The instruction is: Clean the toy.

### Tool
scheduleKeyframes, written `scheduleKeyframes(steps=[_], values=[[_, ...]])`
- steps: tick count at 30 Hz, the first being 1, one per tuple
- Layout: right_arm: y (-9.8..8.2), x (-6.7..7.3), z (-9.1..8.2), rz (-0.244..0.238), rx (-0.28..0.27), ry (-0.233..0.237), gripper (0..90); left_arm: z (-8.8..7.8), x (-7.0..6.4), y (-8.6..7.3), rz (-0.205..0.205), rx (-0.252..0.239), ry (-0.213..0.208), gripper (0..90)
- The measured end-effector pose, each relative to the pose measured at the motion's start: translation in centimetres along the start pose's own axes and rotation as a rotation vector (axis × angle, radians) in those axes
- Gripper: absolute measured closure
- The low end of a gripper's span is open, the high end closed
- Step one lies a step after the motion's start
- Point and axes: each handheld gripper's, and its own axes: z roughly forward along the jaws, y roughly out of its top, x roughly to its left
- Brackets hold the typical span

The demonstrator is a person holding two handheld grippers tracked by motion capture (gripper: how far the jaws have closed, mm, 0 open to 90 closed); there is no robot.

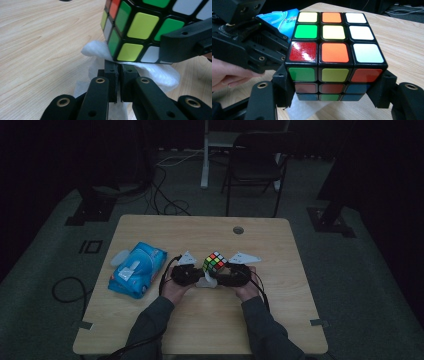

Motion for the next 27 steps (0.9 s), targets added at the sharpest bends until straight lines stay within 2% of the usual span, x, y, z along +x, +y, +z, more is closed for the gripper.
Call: scheduleKeyframes(steps=[8, 27], values=[[0.2, -0.3, 0.3, 0.02, 0.004, 0.007, 34.1, 0.3, -0.6, 0.0, 0.015, 0.003, -0.016, 87.2], [0.2, -0.8, 0.4, 0.046, 0.002, -0.029, 34.1, 0.7, -2.2, -0.2, 0.054, 0.011, -0.041, 87.1]])
